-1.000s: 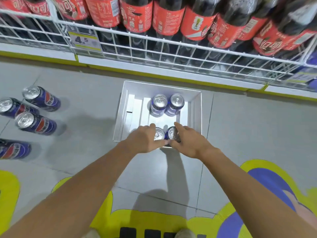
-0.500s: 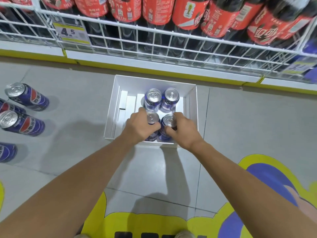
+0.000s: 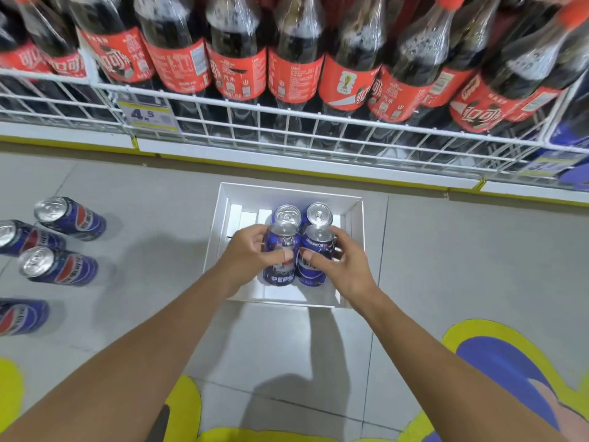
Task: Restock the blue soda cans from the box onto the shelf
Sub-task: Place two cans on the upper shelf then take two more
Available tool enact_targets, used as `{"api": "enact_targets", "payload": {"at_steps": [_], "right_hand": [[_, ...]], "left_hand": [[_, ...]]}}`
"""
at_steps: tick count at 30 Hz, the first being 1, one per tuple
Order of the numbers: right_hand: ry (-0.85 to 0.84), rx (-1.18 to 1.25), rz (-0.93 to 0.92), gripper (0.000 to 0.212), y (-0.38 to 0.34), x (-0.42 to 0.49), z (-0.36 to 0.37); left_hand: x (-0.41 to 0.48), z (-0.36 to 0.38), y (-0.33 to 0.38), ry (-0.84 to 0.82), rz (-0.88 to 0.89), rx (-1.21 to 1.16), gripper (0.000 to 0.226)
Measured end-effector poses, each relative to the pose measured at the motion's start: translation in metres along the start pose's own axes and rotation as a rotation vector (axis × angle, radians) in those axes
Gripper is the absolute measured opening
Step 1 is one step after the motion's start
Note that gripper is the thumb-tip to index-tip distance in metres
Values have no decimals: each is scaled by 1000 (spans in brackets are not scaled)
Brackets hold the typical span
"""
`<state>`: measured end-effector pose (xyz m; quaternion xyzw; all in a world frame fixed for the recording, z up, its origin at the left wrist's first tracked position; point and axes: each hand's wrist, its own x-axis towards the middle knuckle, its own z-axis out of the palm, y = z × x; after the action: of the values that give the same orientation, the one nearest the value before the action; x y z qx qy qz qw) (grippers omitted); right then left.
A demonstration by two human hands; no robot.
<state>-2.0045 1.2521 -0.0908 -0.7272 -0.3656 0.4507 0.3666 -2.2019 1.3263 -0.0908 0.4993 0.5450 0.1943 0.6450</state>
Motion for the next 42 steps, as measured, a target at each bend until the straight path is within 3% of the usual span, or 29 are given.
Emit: {"api": "enact_targets", "payload": {"at_steps": [7,12,20,23,28,34,42], "right_hand": [[22,196,-83,54,-186,-76,-67],[50,208,-117,54,-354,-155,-135],[56,217,-224,39,-596,-268,-257],[76,209,-254,45,-660,-290,-297],[114,178,-375,57,-753,-313,-357],[141,164,-514,45,-844,-329,-404],[270,57,-572,78,-936,-308,-420]], "left_hand": [[-96,-28,181,14,89,-112,53],[-205,-43,360,-33,146,-116,33],[-354,-47,618,-32,255,-119,35],[-385,-40,695,-9,298,-71,34],[-429,-30,802,2,423,-16,28],[-460,-29,898,54,547,31,15],[-447,-48,989,124,604,39,28]]}}
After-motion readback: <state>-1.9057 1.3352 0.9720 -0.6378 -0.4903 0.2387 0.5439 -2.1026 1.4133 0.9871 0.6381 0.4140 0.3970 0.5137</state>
